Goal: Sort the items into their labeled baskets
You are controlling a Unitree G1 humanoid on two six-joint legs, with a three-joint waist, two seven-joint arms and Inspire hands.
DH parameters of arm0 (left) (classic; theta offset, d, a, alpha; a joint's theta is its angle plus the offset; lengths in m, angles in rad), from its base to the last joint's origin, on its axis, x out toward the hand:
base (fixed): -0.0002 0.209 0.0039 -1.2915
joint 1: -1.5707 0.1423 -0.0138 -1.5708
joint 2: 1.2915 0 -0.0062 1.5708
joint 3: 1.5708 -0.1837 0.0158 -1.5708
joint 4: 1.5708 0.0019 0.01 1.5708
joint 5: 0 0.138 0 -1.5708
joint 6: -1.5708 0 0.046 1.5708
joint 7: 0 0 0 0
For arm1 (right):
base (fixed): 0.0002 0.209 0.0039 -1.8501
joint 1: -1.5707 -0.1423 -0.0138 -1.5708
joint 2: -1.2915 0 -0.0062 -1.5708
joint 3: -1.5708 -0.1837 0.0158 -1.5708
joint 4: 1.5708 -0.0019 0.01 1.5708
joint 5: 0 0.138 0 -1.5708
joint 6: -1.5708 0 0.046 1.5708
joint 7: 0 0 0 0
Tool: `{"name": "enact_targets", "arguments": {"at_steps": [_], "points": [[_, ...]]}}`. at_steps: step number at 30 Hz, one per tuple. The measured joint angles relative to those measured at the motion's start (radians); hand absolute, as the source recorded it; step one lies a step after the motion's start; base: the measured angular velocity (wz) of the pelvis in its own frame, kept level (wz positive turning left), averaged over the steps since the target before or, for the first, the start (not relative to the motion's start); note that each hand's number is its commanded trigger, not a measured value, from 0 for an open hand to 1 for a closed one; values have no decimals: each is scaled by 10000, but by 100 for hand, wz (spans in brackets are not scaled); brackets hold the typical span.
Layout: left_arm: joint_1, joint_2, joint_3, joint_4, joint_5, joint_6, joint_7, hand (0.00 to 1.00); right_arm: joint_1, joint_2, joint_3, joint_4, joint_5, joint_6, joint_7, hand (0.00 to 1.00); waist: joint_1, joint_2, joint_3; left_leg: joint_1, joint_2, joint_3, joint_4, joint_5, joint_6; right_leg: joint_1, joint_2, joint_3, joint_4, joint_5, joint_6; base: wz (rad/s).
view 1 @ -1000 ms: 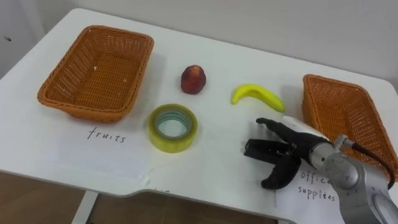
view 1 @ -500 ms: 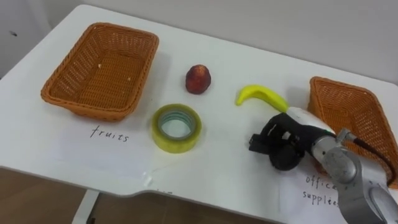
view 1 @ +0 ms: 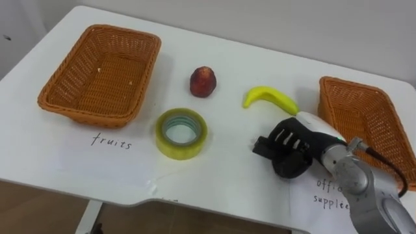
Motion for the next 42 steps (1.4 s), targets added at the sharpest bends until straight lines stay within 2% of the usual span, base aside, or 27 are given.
{"name": "enact_targets", "arguments": {"at_steps": [1, 4, 6, 12, 16, 20, 26, 35, 42], "points": [[1, -18, 9, 2, -1, -3, 53, 0, 31, 8, -4, -98, -10, 0, 23, 100, -18, 48, 27, -8, 1, 0, -13, 0, 0, -1, 4, 16, 9, 0, 0, 0], [8, -27, 58, 16, -17, -34, 125, 0, 79, 68, -96, -322, -29, -7, 200, 100, -39, 129, 15, -39, -2, 1, -15, 2, 0, -32, 3, 22, 22, 0, 0, 0], [46, -31, 128, 12, -5, -109, 127, 0, 202, 66, -154, -747, -21, -23, 457, 100, -66, 97, -85, -102, -7, 8, 0, 10, 4, -130, 4, 59, 43, 0, 0, 0], [420, -94, 374, -136, -12, -349, 291, 0, 303, 68, -507, -1313, 702, -464, 651, 100, -300, 96, -102, -57, -34, 0, 24, 29, 13, -145, -21, 108, 28, 0, 0, 0], [474, -156, 762, -105, 13, -529, 150, 0, 276, 56, -1505, -1973, 1819, -886, 490, 100, -332, 94, -101, 49, -31, -2, -8, 29, 13, -59, -17, 140, 11, 0, 0, 0], [680, -165, 1135, -110, -1, -570, 40, 0, 261, 6, -2053, -2566, 2504, -915, 207, 100, -368, 77, -70, 197, -29, 62, -62, 29, 13, 55, -11, 138, -15, 0, 0, -4], [739, -253, 1244, -34, -2, -579, 43, 0, 239, -133, -2258, -2801, 2804, -920, 52, 100, -353, -27, -4, 163, -32, 124, -112, 29, 14, 24, -10, 134, -10, -2, 3, -1], [754, -386, 1894, 445, 12, -590, -16, 0, -30, -396, -2788, -3151, 2806, -1091, -407, 100, -361, -54, -25, 148, -24, 113, -111, 28, 15, 24, -5, 66, 6, -5, 8, 0], [769, -465, 2288, 499, 24, -581, 9, 0, -33, -401, -3184, -3160, 2789, -1093, -839, 100, -381, -92, -53, 152, -25, 118, -93, 28, 15, 14, -13, 88, 20, -5, 8, 1]]}}
